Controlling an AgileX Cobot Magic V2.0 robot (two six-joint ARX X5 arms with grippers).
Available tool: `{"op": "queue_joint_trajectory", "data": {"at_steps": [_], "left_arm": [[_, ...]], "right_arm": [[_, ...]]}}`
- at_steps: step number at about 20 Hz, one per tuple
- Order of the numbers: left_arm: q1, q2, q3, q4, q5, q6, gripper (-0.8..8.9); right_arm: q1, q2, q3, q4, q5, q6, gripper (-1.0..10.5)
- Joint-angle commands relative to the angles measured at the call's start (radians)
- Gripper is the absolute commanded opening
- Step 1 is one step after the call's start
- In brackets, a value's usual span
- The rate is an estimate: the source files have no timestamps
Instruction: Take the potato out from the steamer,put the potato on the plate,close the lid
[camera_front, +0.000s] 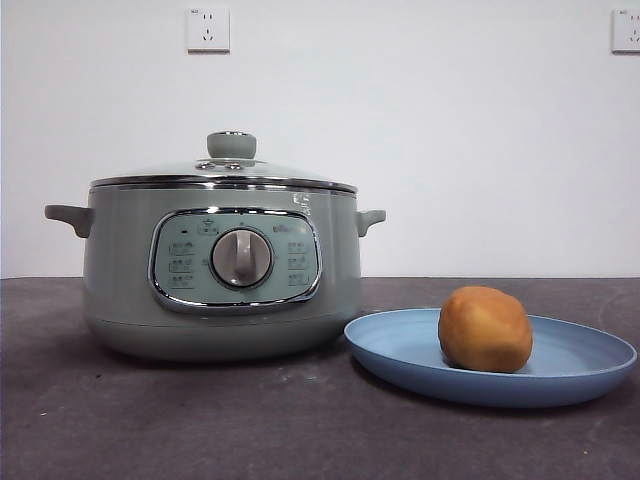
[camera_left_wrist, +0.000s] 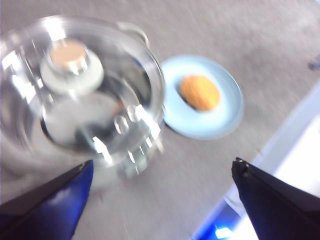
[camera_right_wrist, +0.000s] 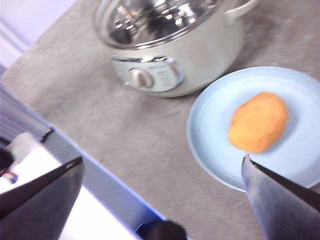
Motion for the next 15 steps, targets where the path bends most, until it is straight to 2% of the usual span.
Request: {"op": "queue_joint_trajectory", "data": {"at_steps": [1, 3, 5, 7, 8, 15], "left_arm": [[-0.003, -0.028, -0.003, -0.061, 0.005, -0.011, 3.45], [-0.003, -0.041, -0.003, -0.1, 0.004, -0.01, 1.76], [-0.003, -0.045, -0.003, -0.117, 0.004, -0.01, -0.02], [-0.003, -0.045, -0.003, -0.117, 0.004, -0.01, -0.08], [-0.003, -0.044, -0.003, -0.116, 0.004, -0.01, -0.08], [-0.003, -0.044, -0.003, -0.087, 0.002, -0.01, -0.08]], "right_arm": [[0.002, 0.0, 0.005, 0.003, -0.013, 0.01, 5.4], [0.001, -0.001, 0.005, 0.002, -0.013, 0.01, 4.4], [0.002, -0.001, 0.005, -0.003, -0.013, 0.009, 2.3], [0.001, -0.001, 0.005, -0.011, -0.011, 0.008, -0.4], [0.002, -0.001, 0.005, -0.014, -0.01, 0.006, 0.0], [0.001, -0.001, 0.005, -0.024, -0.01, 0.007, 0.0]]}}
